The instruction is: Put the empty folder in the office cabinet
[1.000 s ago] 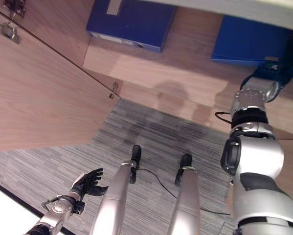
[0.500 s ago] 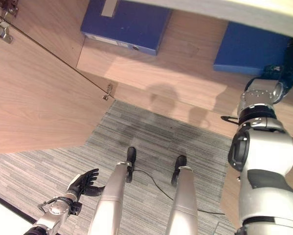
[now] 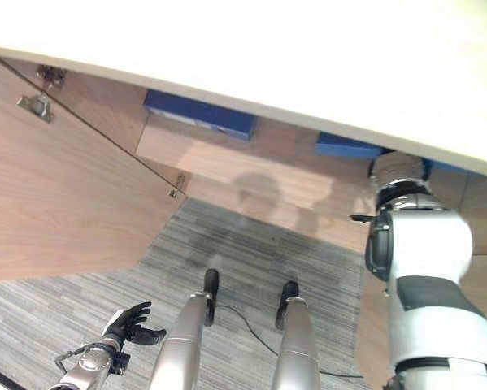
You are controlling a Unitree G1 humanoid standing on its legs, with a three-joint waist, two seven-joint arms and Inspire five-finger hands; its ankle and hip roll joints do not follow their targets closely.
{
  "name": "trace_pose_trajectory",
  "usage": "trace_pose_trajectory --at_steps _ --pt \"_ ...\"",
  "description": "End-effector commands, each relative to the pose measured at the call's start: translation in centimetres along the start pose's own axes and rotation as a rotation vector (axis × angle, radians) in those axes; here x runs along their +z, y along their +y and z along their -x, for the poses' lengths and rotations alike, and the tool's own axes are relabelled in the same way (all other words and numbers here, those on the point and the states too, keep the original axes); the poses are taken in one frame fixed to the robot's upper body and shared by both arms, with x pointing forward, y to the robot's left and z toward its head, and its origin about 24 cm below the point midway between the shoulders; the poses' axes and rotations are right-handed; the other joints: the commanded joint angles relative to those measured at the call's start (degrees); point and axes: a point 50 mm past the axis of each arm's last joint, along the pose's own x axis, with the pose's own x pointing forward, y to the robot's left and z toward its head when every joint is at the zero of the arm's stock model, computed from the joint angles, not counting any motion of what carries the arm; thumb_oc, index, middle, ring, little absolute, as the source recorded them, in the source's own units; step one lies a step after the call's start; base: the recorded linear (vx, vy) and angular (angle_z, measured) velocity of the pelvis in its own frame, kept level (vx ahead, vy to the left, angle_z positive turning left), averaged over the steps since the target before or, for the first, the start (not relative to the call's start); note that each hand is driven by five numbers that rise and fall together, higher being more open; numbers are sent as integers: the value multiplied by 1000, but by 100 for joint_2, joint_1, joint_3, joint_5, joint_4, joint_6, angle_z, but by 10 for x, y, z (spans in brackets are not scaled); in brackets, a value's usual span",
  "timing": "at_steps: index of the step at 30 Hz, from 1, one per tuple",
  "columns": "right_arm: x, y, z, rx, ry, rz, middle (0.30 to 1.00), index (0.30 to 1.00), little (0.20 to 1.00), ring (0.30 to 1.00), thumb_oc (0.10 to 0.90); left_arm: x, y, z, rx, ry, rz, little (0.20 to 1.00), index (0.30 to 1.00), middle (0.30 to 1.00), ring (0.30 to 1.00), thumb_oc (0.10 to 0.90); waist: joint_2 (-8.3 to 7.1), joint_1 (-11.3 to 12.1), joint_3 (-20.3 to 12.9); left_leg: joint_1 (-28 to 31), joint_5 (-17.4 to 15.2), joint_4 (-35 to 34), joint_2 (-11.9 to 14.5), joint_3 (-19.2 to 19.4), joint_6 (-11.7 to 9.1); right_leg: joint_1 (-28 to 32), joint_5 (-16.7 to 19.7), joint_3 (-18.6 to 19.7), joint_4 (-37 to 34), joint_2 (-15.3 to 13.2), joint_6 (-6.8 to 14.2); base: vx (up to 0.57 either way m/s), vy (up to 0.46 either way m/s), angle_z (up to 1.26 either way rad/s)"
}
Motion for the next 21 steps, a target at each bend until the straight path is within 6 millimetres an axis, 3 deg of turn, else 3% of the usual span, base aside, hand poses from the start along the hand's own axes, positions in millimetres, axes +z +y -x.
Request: trace_pose_trajectory --at_steps 1,11,21 --pt "29 8 3 23 -75 -52 900 900 900 900 800 -11 19 1 85 51 -17 900 900 900 900 800 154 208 123 544 -953 -68 60 55 45 724 -807 -175 -165 124 267 0 0 0" --pt "26 9 4 41 -49 -59 900 900 900 900 800 -10 16 -1 77 65 -4 900 900 900 900 800 294 286 186 613 -917 -56 33 79 70 794 -848 -153 -118 91 245 -21 -1 0" --pt "18 5 1 45 -37 -72 900 900 900 900 800 -8 16 -3 72 67 -16 900 900 900 900 800 304 253 243 706 -909 -61 42 86 84 915 -809 -118 -192 108 243 -8 -1 0"
